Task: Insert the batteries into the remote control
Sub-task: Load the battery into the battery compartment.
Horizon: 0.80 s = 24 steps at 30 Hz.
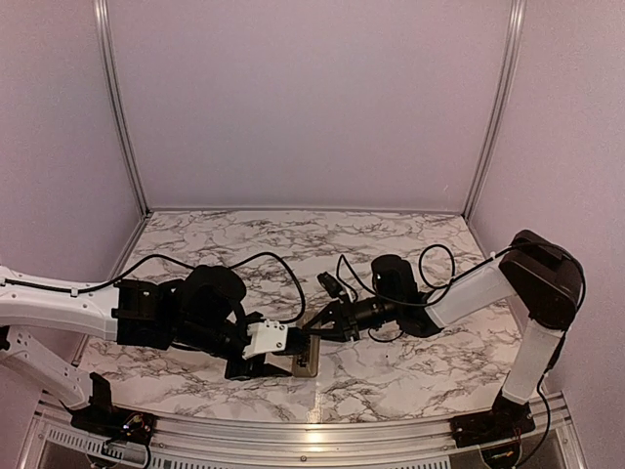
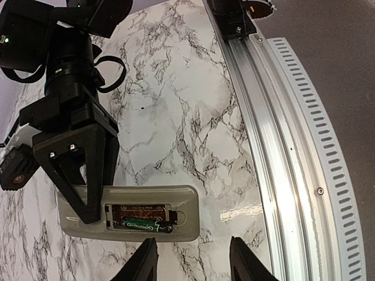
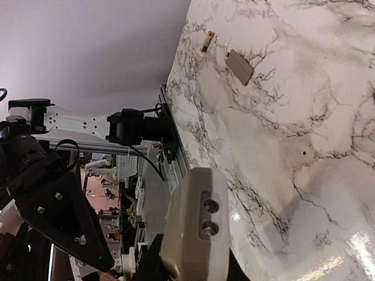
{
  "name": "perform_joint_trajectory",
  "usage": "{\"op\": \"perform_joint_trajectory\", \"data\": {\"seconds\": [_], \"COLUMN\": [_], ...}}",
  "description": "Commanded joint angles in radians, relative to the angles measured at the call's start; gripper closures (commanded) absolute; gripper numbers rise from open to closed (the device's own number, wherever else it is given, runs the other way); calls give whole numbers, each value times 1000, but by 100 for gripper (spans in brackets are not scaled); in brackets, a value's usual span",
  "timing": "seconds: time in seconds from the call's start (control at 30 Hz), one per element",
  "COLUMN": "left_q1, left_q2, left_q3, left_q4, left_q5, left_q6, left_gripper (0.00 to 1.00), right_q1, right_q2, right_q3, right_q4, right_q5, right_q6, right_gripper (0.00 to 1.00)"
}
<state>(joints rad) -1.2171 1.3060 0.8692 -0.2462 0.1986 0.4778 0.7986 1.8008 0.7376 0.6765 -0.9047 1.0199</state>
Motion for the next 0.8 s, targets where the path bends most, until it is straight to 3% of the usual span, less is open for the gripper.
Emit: {"op": "perform_joint_trajectory", "data": {"seconds": [0.0,0.33,0.77], "left_q1": [-23,-25,-25], "left_q2": [36,81,147], "left_q3": [38,76,123], "left_q4": [-66,-98,-133], "left_q5": [-28,-24,-45], "left_q6": [99,179,221], "left_gripper": [57,53,59], "right_q1": [16,29,43], "right_q2": [-6,-1,2], "right_q3": [41,54,86], "right_q4": [-23,-35,-99], "right_q5": [-20,-31,-42], "right_q6": [-18,-26,-71], "right_gripper": [100,100,100]}}
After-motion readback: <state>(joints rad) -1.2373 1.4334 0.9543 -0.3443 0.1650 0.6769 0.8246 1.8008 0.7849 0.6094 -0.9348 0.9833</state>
